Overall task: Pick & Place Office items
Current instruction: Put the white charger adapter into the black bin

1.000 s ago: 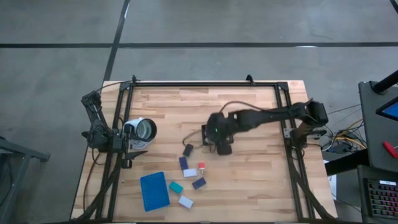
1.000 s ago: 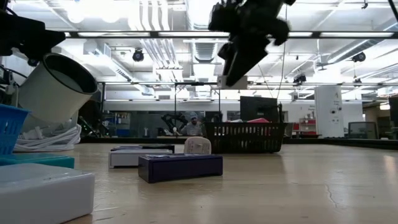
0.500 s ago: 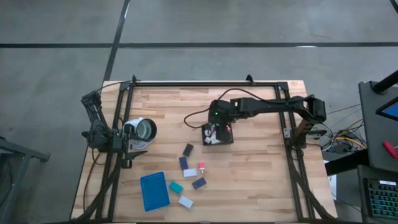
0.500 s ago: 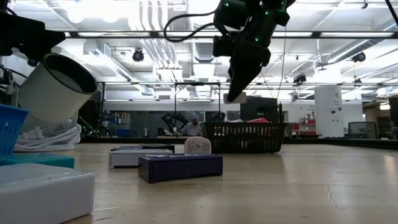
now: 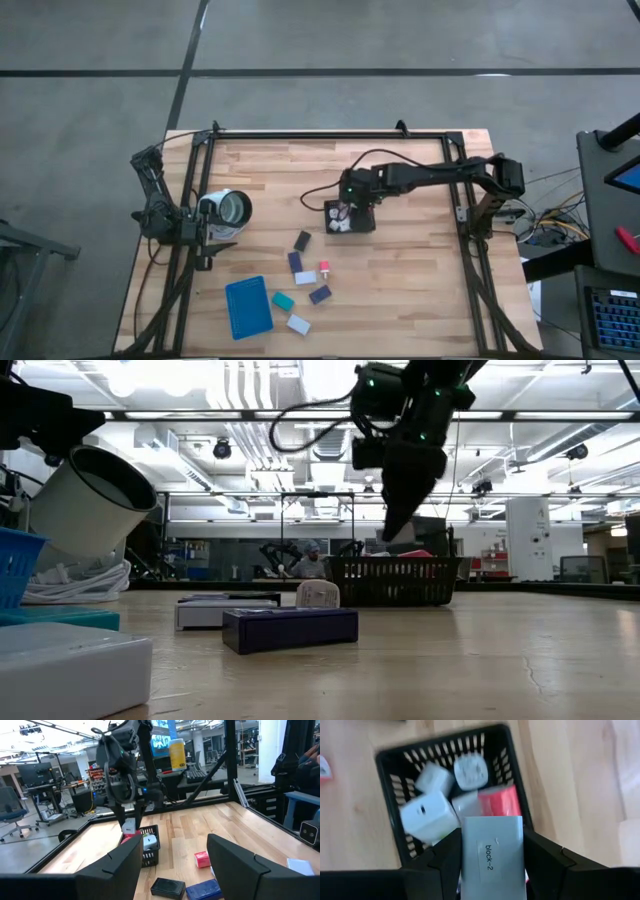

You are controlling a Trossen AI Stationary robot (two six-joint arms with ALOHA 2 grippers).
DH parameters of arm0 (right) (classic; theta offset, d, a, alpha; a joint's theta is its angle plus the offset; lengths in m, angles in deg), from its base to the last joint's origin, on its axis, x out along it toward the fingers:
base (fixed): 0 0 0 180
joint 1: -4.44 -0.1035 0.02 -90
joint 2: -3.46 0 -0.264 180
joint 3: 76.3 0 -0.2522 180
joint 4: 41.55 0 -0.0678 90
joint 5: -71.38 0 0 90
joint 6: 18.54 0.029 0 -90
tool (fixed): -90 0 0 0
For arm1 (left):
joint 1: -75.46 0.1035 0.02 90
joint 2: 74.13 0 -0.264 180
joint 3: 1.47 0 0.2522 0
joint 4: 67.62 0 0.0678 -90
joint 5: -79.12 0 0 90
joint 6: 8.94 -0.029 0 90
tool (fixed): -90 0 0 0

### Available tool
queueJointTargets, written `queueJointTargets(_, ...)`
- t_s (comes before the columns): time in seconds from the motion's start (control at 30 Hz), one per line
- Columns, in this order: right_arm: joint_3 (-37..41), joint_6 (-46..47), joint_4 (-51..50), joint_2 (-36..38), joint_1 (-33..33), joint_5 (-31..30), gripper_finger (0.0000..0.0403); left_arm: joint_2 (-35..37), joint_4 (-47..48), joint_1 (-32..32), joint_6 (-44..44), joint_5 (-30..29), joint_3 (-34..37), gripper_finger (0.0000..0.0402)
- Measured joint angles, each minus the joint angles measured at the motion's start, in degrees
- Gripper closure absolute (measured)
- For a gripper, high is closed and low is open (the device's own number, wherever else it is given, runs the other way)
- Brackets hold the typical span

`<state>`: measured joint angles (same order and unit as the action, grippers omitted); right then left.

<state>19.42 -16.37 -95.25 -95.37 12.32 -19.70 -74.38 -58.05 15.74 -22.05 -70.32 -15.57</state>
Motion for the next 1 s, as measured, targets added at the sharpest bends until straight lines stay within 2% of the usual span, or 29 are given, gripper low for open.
queueJointTargets(0.4,5.2,0.9,4.8,0.2,0.0,0.0,0.0225,0.0,0.0,0.0,0.0,0.0,0.0,0.0177)
queueJointTargets(0.6,5.3,6.1,5.0,0.1,0.0,0.0,0.0207,0.0,0.0,0.0,0.0,0.0,0.0,0.0177)
queueJointTargets(1.0,5.4,6.9,5.3,-0.1,-0.1,-0.3,0.0172,0.0,0.0,0.0,0.0,0.0,0.0,0.0177)
